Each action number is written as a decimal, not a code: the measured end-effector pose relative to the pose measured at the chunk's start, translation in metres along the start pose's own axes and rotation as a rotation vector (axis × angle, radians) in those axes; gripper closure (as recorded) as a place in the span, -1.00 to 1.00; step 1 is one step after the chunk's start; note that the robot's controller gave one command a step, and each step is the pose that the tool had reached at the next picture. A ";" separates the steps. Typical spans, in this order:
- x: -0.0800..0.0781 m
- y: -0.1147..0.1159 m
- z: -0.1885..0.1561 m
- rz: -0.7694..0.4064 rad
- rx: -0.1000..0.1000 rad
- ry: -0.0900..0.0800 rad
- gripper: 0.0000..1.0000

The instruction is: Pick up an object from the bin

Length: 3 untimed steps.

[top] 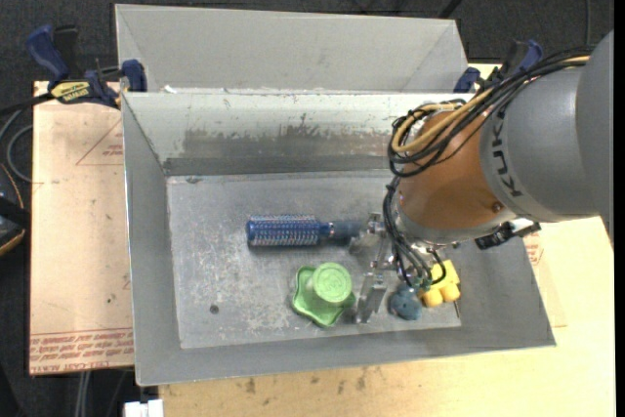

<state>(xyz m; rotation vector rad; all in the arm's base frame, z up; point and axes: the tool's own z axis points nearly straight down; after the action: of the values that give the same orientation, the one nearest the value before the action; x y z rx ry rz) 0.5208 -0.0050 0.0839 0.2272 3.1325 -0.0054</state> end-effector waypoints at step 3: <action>0.040 0.074 0.008 0.654 -0.016 -0.015 -1.00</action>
Offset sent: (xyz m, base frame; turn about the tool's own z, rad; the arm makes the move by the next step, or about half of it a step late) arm -0.0086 0.0785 0.0500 0.2683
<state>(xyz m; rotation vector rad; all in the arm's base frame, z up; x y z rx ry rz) 0.4921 0.0736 0.0752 1.2144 2.8786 0.0180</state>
